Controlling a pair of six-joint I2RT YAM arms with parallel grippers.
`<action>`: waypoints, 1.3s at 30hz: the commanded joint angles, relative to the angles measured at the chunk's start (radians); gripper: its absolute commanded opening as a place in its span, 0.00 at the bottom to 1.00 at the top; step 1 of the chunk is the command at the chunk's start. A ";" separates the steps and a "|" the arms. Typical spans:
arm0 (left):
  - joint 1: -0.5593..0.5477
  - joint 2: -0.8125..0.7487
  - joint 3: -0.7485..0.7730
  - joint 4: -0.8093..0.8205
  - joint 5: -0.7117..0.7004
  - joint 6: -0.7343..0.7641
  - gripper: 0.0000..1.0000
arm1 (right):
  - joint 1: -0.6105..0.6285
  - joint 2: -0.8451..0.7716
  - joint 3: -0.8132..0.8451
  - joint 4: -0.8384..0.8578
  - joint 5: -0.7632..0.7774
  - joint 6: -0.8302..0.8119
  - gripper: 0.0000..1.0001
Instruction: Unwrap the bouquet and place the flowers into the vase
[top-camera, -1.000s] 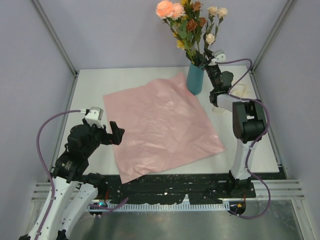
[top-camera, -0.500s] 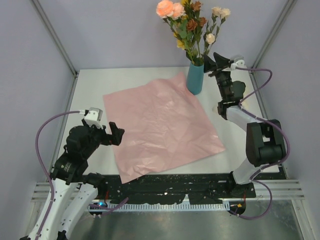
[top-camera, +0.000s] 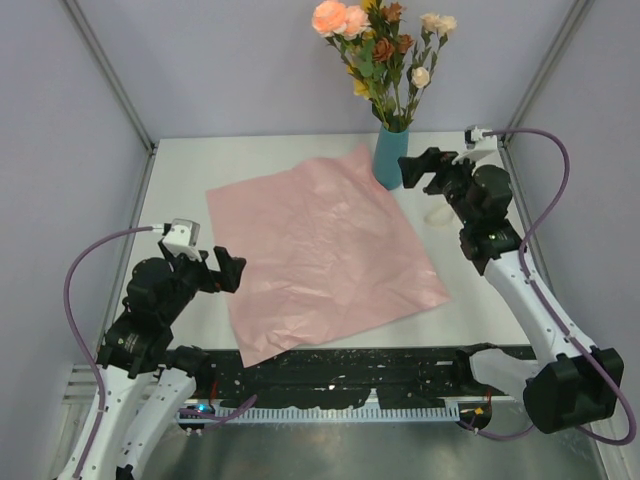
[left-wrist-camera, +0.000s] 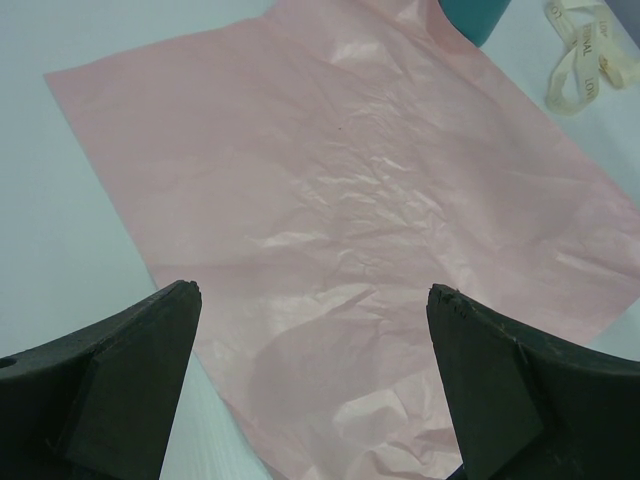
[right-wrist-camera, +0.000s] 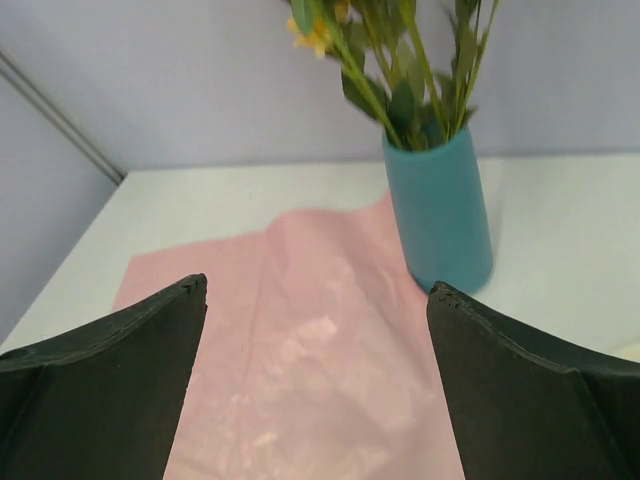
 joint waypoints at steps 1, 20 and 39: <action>-0.004 -0.021 0.013 0.018 -0.037 0.018 1.00 | 0.008 -0.113 -0.078 -0.356 -0.050 0.050 0.95; -0.003 -0.091 -0.025 0.055 -0.047 0.023 1.00 | 0.034 -0.467 -0.195 -0.600 -0.305 0.018 0.96; -0.003 -0.093 -0.022 0.062 -0.021 0.024 1.00 | 0.033 -0.462 -0.212 -0.591 -0.288 0.020 0.95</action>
